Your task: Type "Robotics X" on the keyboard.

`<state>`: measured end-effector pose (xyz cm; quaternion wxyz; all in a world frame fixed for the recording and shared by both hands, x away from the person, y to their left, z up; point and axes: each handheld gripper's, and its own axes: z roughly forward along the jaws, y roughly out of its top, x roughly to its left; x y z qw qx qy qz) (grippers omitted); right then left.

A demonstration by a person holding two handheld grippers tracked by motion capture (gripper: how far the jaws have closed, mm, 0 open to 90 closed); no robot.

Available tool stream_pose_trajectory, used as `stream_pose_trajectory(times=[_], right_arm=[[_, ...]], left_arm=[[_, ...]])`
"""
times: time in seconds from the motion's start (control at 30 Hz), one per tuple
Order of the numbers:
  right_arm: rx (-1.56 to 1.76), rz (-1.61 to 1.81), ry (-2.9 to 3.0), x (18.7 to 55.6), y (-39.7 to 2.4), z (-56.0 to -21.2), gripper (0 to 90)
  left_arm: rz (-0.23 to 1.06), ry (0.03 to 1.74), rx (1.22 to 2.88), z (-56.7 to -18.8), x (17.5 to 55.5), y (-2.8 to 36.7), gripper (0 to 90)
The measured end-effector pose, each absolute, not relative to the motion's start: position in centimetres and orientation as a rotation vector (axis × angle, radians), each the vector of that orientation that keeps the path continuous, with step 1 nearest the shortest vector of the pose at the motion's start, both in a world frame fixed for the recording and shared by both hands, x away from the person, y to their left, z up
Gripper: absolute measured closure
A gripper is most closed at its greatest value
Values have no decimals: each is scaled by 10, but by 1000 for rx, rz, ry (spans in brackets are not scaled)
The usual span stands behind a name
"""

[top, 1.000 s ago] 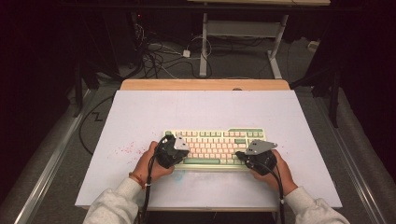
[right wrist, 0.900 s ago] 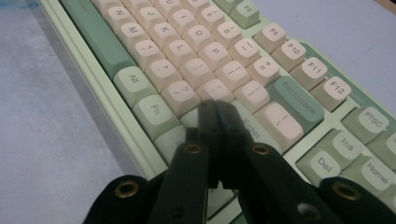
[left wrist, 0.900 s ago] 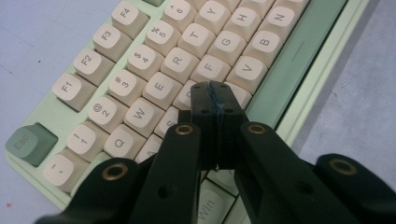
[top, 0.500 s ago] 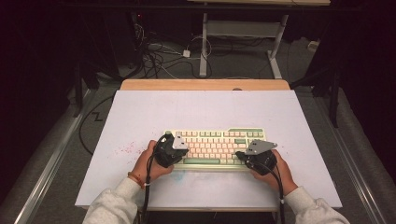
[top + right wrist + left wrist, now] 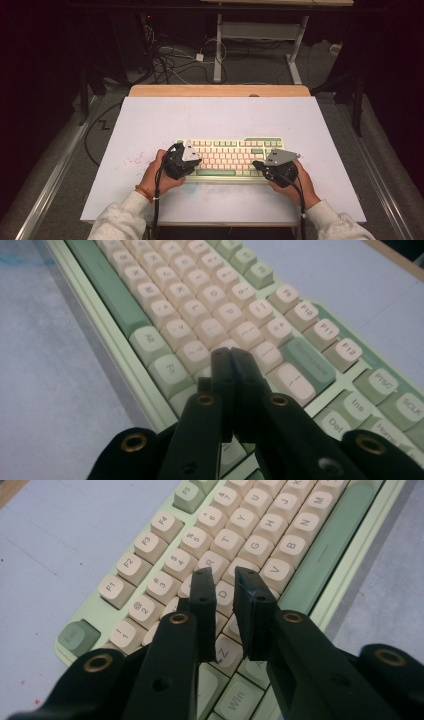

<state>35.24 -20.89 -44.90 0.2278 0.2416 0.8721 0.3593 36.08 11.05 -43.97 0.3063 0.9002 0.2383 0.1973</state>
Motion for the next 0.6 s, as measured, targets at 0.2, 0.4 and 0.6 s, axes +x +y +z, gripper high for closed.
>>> stream_pose_trajectory(times=[0.2, 0.4, 0.6], right_arm=[[665, 1038, 2364, 349, -211, -439, 893], [675, 1054, 2335, 348, -212, -436, 871], [686, 1052, 2315, 349, -215, -435, 828]], left_arm=[[584, 612, 2345, -436, 356, 112, 639], [636, 623, 2301, -435, 353, 113, 534], [669, 640, 2277, -434, 352, 114, 447]])
